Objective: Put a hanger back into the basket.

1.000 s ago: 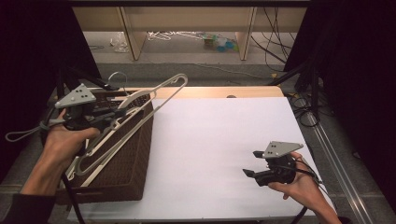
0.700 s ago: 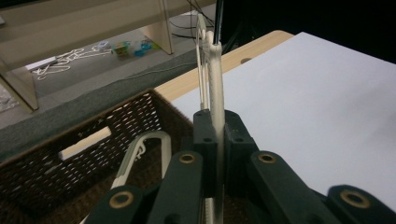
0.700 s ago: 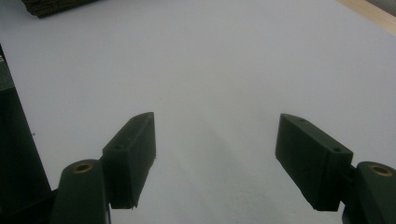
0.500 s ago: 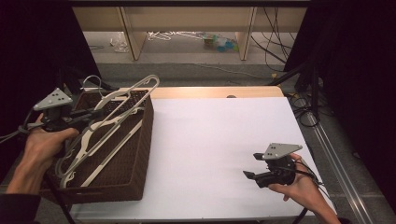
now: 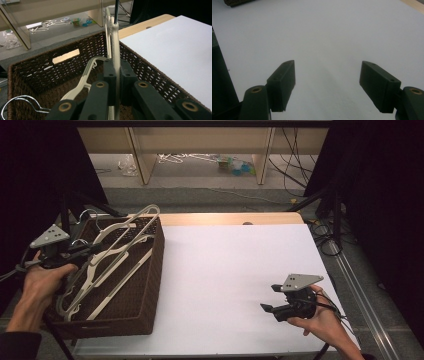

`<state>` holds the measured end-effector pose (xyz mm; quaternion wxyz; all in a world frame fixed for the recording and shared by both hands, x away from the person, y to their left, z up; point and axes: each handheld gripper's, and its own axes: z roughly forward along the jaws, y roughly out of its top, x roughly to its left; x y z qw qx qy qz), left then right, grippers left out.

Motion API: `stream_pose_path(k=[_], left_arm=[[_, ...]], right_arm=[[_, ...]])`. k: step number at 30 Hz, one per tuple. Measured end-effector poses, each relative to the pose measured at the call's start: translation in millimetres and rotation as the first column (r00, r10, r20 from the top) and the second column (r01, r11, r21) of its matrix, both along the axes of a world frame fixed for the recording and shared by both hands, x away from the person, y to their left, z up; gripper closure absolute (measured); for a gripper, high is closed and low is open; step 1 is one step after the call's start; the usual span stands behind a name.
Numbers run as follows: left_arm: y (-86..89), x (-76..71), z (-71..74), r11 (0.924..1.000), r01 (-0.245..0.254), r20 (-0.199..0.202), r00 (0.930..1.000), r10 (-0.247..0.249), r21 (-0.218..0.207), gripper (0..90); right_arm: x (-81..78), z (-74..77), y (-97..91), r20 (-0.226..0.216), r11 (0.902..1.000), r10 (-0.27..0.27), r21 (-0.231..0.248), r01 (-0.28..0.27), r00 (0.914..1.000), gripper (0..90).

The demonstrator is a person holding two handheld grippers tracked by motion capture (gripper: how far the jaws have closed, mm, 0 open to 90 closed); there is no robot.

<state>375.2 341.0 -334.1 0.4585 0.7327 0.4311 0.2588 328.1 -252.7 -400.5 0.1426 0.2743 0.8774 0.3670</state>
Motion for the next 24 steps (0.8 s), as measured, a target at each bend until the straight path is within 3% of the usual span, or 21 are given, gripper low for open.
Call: stream_pose_path(k=[11, 19, 24], left_arm=[[6.6, 3.6, -9.4, 0.9999, 0.014, 0.006, 0.9999, -0.014, 0.0, 85.8], [18.4, 9.6, -11.7, 0.9941, 0.092, 0.046, 0.9945, -0.094, 0.058, 85.7], [25.1, 6.1, -16.5, 0.9964, 0.078, 0.029, 0.9965, -0.079, 0.034, 85.7]], right_arm=[[-0.7, -0.8, 0.0, -0.016, 1.0, 0.007, -0.004, -0.007, 0.9998, 29.6], [-1.2, -0.7, -0.6, -0.015, 1.0, 0.007, -0.004, -0.007, 0.9999, 29.6], [-1.0, -1.3, -1.2, -0.014, 1.0, 0.004, -0.002, -0.004, 0.9999, 29.6]])
